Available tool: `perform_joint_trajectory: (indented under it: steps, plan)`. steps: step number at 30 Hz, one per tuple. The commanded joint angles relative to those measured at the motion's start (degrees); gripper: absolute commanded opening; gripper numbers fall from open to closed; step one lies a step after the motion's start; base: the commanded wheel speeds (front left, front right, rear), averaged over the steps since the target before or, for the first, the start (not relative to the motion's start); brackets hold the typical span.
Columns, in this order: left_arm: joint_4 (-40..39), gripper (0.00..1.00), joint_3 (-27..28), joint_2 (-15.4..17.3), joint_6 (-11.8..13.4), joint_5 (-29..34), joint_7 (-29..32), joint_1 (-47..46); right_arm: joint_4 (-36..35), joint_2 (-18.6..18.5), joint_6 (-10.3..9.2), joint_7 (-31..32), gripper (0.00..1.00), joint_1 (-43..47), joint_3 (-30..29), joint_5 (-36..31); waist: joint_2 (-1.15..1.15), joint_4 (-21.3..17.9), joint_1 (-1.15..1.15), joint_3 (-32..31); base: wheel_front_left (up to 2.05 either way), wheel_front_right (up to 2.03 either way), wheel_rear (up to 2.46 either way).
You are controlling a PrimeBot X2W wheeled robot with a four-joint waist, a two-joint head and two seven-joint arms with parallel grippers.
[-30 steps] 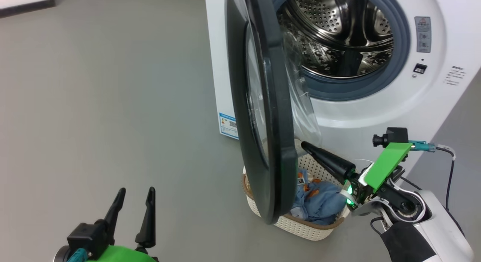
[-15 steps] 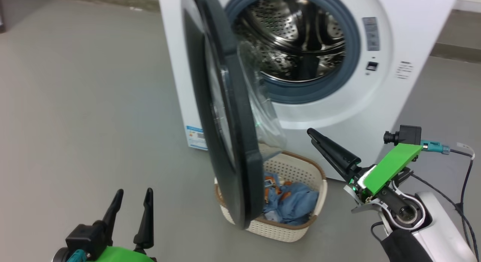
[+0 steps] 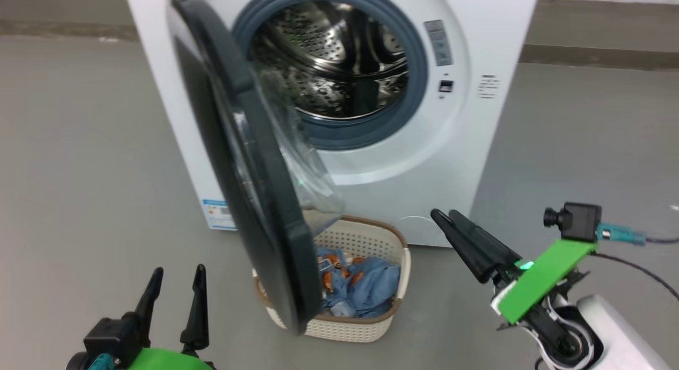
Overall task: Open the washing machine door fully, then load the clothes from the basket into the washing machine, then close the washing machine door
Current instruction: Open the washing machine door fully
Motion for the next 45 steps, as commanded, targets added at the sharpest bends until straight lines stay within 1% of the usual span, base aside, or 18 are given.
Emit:
perform_joint_trajectory:
  steps: [1, 3, 9, 11, 15, 20, 27, 31, 37, 45]
  plan:
    - [-1.5, 1.00, 2.1, 0.7, 0.5, -0.1, -0.6, -0.8, -1.7, -0.4, 0.09, -1.3, 1.00, 0.4, 1.1, -0.3, 0.00, -2.5, 0.00, -0.4, 0.00, 0.00, 0.00]
    - [-1.6, 1.00, 2.2, 0.6, 0.6, -0.1, -0.6, -0.6, -1.5, -2.1, 0.09, -4.6, 1.00, 0.6, 2.6, -2.4, 0.00, -3.6, 0.00, -0.4, 0.00, 0.00, 0.00]
    - [-2.1, 1.00, 2.7, 0.3, 1.1, 0.0, -0.7, 0.3, 0.3, -5.0, 0.09, -12.6, 1.00, 2.0, 5.0, -5.4, 0.00, -6.6, 0.00, -0.6, 0.00, 0.00, 0.00]
    - [-2.6, 1.00, 3.0, 0.2, 1.3, 0.1, -0.7, 0.7, 0.9, -5.6, 0.09, -14.9, 1.00, 2.6, 5.2, -6.4, 0.00, -7.3, 0.00, -0.6, 0.00, 0.00, 0.00]
    - [-3.7, 1.00, 3.3, 0.2, 1.5, 0.4, -0.8, 1.6, 2.6, -7.0, 0.09, -19.3, 1.00, 3.4, 4.3, -12.1, 0.00, -8.2, 0.00, -0.4, 0.00, 0.00, 0.00]
    - [-5.0, 1.00, 3.8, -0.1, 1.7, 0.6, -0.8, 2.5, 4.5, -5.7, 0.09, -21.3, 1.00, 5.7, -0.2, -19.5, 0.00, -9.1, 0.00, -0.1, 0.00, 0.00, 0.00]
    - [-5.5, 1.00, 4.1, -0.6, 1.5, 1.1, -0.8, 2.8, 4.5, -2.5, 0.09, -21.5, 1.00, 9.3, -8.1, -28.7, 0.00, -9.5, 0.00, 0.2, 0.00, 0.00, 0.00]
    - [-5.4, 1.00, 4.1, -0.8, 1.3, 1.4, -0.8, 2.7, 4.6, -1.4, 0.09, -21.5, 1.00, 11.1, -11.5, -33.2, 0.00, -9.3, 0.00, 0.2, 0.00, 0.00, 0.00]
    - [-5.3, 1.00, 4.2, -1.2, 1.4, 2.0, -0.8, 2.6, 4.5, 0.2, 0.09, -21.6, 1.00, 12.4, -14.3, -37.1, 0.00, -8.9, 0.00, 0.2, 0.00, 0.00, 0.00]
    - [-5.2, 1.00, 4.6, -1.5, 1.1, 2.2, -0.8, 2.5, 4.4, 1.2, 0.09, -21.6, 1.00, 12.6, -14.8, -39.3, 0.00, -8.8, 0.00, 0.2, 0.00, 0.00, 0.00]
